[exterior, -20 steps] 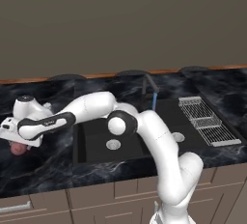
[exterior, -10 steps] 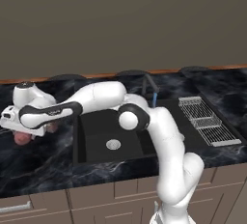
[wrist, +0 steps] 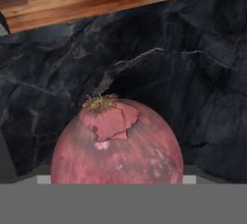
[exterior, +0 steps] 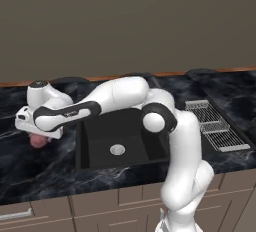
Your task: Turn on the sink faucet. Then move the onion from the counter to the sink. Turn off the sink. Move the vegetable from the sink to the pot next to the stove. Finally move the pot to the rear right burner.
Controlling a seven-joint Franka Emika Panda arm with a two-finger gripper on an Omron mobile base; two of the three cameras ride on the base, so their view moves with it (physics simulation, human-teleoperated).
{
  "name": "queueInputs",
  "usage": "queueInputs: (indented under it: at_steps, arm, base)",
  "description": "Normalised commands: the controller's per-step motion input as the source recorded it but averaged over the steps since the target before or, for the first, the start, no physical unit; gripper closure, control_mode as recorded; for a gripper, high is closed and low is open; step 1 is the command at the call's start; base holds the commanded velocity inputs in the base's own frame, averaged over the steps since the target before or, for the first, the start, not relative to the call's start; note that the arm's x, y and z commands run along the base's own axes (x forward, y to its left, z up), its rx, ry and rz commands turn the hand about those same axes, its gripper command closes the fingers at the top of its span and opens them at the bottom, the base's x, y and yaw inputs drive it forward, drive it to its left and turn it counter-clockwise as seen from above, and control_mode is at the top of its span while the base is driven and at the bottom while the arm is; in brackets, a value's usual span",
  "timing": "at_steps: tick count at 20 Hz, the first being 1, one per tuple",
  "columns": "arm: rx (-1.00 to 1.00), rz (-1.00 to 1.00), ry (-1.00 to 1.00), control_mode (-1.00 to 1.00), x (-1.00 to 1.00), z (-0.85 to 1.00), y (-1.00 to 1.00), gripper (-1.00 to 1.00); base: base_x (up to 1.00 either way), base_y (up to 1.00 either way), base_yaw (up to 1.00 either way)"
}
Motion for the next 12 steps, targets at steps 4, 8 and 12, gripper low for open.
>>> queueInputs:
  at_steps: [4, 8, 12]
  arm:
    - [0.0, -0.08, 0.0, -1.0, -0.07, 0.13, -0.82, 1.0]
    - [0.0, -0.07, 0.0, -1.0, -0.03, 0.17, -0.86, 1.0]
    - [0.0, -0.07, 0.0, -1.0, 0.0, 0.12, -0.84, 1.0]
  base:
    - [0.0, 0.0, 0.0]
    - [0.0, 0.0, 0.0]
    - [0.0, 0.0, 0.0]
